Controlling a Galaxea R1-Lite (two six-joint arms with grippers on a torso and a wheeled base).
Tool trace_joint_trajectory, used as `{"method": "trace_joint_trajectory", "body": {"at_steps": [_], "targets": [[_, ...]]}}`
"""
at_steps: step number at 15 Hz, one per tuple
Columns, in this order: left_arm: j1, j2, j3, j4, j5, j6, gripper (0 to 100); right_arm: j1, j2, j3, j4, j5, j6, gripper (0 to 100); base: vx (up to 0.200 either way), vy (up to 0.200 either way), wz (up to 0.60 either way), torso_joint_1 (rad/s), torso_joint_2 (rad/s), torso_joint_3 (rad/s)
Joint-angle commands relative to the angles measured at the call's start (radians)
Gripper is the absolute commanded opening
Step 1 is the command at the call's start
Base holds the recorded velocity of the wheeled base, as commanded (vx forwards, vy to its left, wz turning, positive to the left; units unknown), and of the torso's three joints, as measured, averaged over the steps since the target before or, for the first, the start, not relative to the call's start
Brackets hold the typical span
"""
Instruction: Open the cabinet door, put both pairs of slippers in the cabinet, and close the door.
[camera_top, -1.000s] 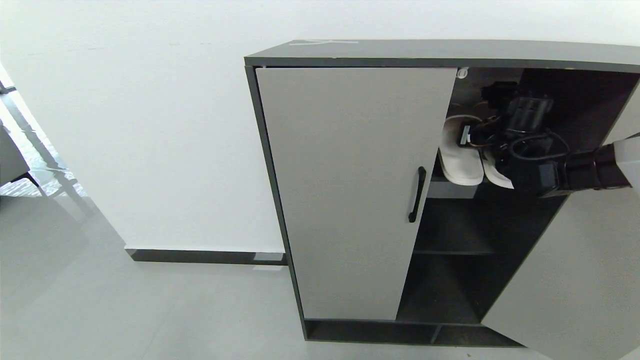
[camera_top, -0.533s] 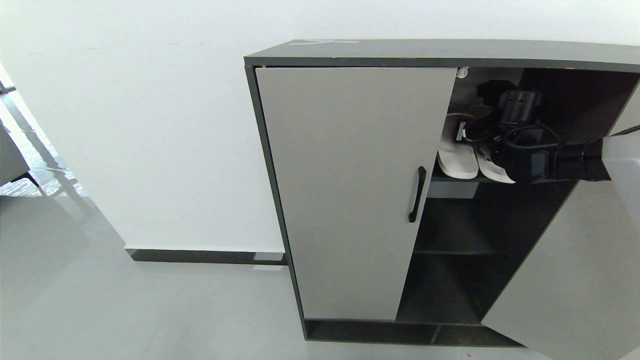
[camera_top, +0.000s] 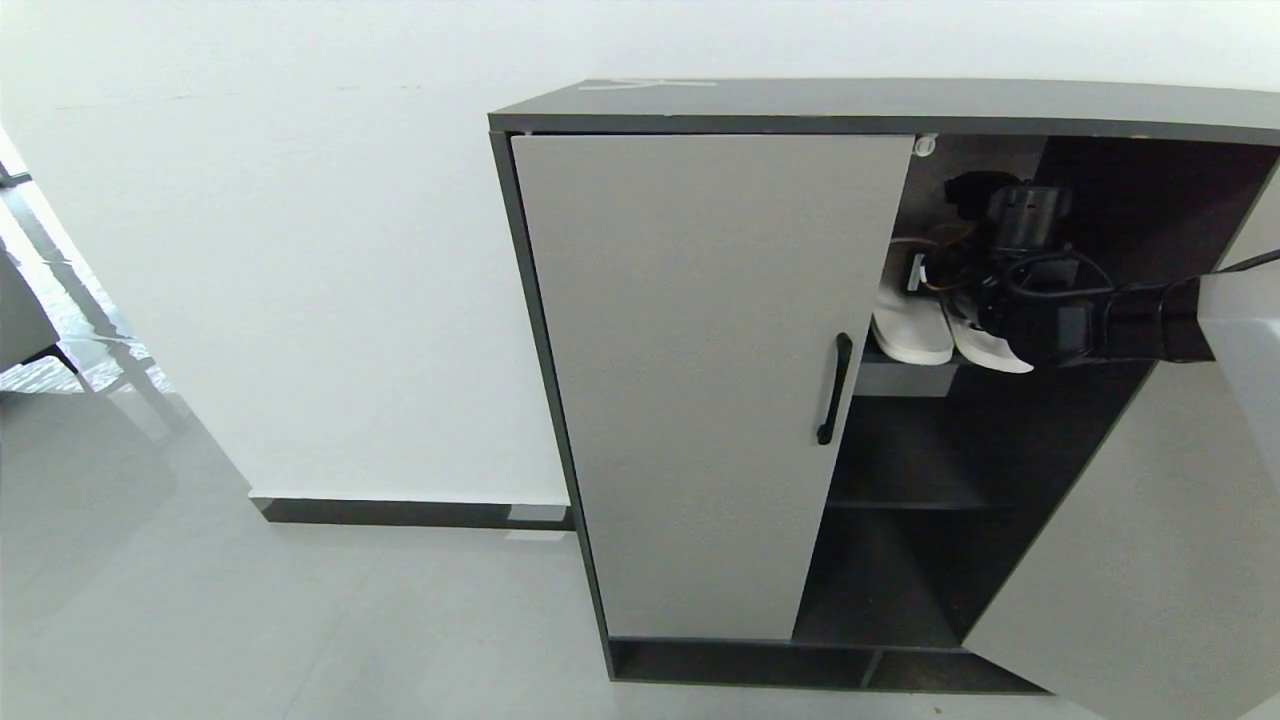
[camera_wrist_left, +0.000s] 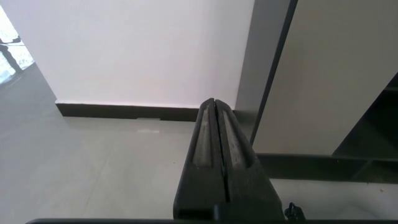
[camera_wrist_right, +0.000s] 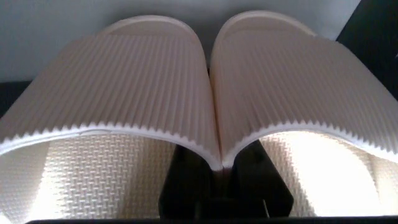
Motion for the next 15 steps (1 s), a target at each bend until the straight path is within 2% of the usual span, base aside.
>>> {"method": "trace_joint_trajectory", "body": {"at_steps": [1, 7, 8, 12, 15], "targets": [[0.001, 0.001, 0.0, 0.0, 0.0, 0.0, 0, 0.001, 0.0, 0.002, 0.008, 0.001, 0.006, 0, 0.0, 0.0, 0.0, 0.0, 0.0, 0.0], [0.001, 0.001, 0.0, 0.0, 0.0, 0.0, 0, 0.009, 0.003, 0.004, 0.043, 0.001, 0.019, 0, 0.0, 0.0, 0.0, 0.0, 0.0, 0.0], [0.001, 0.001, 0.0, -0.001, 0.0, 0.0, 0, 0.009, 0.003, 0.005, 0.044, 0.001, 0.019, 100, 0.0, 0.0, 0.0, 0.0, 0.0, 0.0], [0.001, 0.001, 0.0, 0.0, 0.0, -0.002, 0, 0.012, -0.003, 0.045, 0.04, 0.001, 0.053, 100, 0.0, 0.0, 0.0, 0.0, 0.0, 0.0], [0.001, 0.001, 0.0, 0.0, 0.0, -0.002, 0, 0.021, -0.063, 0.136, 0.029, 0.015, 0.055, 100, 0.0, 0.0, 0.0, 0.0, 0.0, 0.0]]}}
